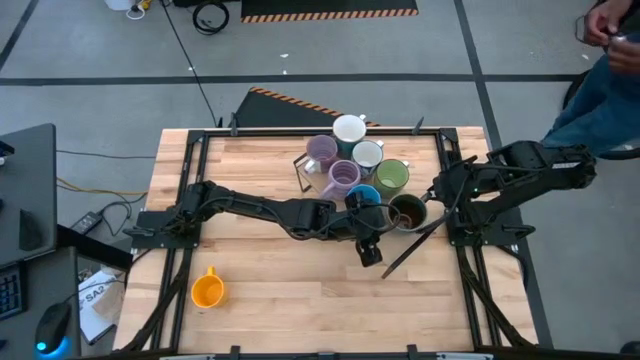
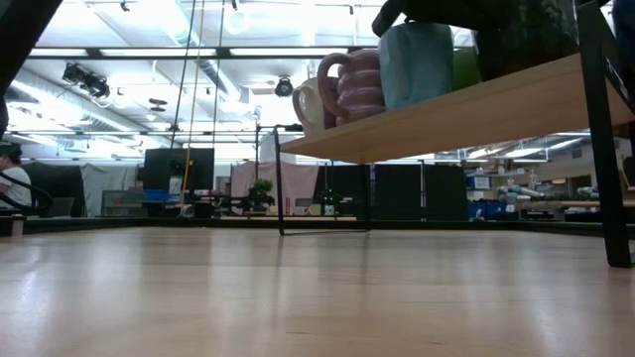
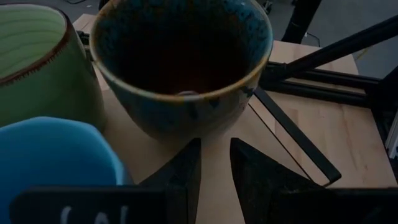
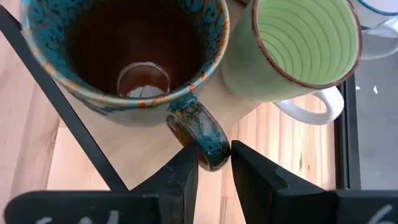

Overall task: Place coffee mugs
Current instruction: Put the brown mug on the shelf

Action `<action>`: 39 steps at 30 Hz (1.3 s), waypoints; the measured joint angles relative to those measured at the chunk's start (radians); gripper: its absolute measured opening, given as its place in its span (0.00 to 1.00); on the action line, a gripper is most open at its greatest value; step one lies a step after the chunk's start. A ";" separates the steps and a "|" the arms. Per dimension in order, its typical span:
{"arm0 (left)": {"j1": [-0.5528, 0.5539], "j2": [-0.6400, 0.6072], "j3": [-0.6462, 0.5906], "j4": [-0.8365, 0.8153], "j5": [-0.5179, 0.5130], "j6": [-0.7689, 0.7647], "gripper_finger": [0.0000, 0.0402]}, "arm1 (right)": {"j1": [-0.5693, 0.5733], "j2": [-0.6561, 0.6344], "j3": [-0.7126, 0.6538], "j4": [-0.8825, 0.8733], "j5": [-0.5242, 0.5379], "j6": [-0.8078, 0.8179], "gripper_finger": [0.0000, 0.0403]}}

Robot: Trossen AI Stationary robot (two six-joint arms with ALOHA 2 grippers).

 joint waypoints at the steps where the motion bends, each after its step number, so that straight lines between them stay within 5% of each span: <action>1: 0.000 0.000 0.000 0.000 0.000 0.000 0.23 | 0.000 0.000 0.000 -0.002 0.001 -0.001 0.25; 16: 0.000 -0.014 0.000 -0.009 0.008 -0.019 0.23 | 0.000 -0.008 0.000 -0.022 0.010 0.022 0.30; 28: 0.034 -0.113 0.002 -0.019 0.180 -0.044 0.23 | 0.000 -0.003 0.113 -0.020 0.026 0.271 0.30; 39: 0.117 -0.211 0.001 -0.153 0.256 0.029 0.23 | 0.011 0.154 0.129 0.127 -0.163 0.409 0.29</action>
